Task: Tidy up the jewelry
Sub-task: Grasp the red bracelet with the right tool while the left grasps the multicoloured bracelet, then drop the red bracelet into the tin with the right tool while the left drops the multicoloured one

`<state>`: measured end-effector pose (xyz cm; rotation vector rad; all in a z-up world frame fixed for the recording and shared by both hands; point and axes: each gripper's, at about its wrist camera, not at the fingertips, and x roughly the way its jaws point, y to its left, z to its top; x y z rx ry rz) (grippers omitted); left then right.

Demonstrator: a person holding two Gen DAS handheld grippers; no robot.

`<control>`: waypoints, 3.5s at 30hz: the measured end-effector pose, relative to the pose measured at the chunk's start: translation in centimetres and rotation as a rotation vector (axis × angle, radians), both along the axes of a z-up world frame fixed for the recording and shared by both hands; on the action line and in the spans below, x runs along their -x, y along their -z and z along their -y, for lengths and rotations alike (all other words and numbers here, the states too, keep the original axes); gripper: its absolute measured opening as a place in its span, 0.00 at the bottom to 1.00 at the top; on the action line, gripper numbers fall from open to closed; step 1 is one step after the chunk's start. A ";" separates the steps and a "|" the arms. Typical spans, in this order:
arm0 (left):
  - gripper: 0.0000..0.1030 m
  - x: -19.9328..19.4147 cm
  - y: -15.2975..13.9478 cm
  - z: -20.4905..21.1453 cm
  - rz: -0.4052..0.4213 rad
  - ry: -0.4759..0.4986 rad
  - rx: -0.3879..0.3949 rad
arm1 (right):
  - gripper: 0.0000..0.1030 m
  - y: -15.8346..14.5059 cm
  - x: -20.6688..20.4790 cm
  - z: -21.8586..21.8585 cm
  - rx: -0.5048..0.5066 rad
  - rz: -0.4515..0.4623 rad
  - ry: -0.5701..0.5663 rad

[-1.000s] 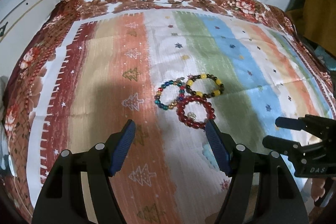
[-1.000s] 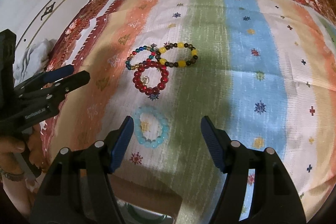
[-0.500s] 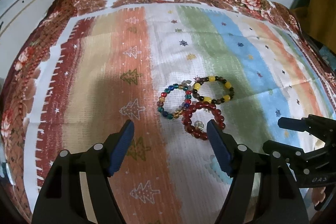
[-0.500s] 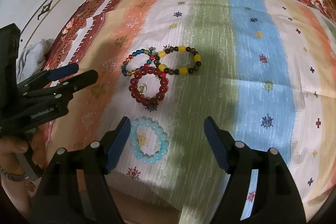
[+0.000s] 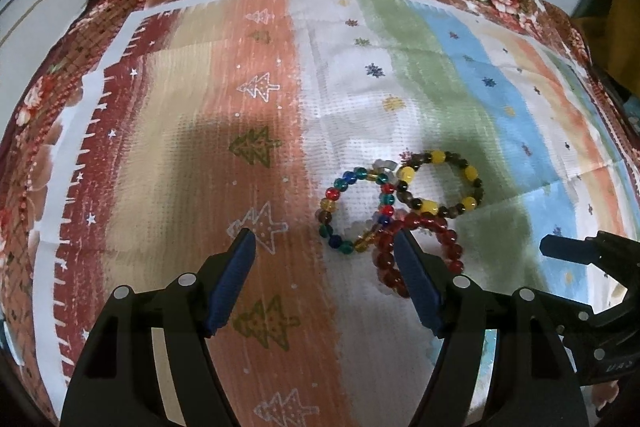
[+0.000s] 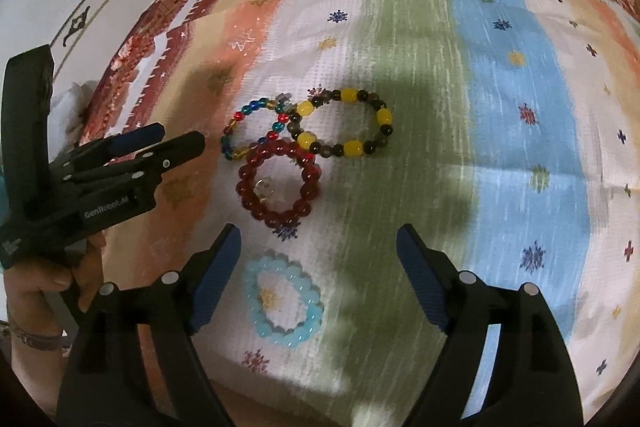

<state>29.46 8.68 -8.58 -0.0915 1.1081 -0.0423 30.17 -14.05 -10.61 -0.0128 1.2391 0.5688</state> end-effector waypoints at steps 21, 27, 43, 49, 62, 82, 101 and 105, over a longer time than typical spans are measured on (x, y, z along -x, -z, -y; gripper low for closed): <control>0.66 -2.9 4.0 -0.5 -0.084 -0.004 -0.009 | 0.67 3.7 -3.4 -2.9 0.072 -0.048 -0.017; 0.53 -2.7 4.8 -0.9 -0.085 0.012 -0.037 | 0.50 4.6 -3.6 -2.7 0.108 -0.033 -0.017; 0.09 -1.5 3.7 -1.4 -0.079 0.025 -0.036 | 0.15 3.1 -2.4 -3.1 0.120 0.004 -0.045; 0.09 -0.6 1.5 -1.1 -0.035 0.028 -0.009 | 0.15 0.7 -1.5 -3.4 0.098 0.050 -0.049; 0.09 1.6 -0.6 -0.6 0.001 0.027 0.017 | 0.15 -2.5 0.6 -3.1 0.061 0.094 -0.044; 0.09 4.6 -2.9 1.8 0.036 0.053 0.032 | 0.15 -5.4 3.5 0.6 0.045 0.135 0.004; 0.09 8.3 -5.3 3.5 0.089 0.078 0.049 | 0.15 -6.3 6.4 3.6 0.037 0.157 0.038; 0.09 9.1 -5.9 3.8 0.104 0.077 0.048 | 0.15 -6.6 7.0 3.9 0.058 0.179 0.036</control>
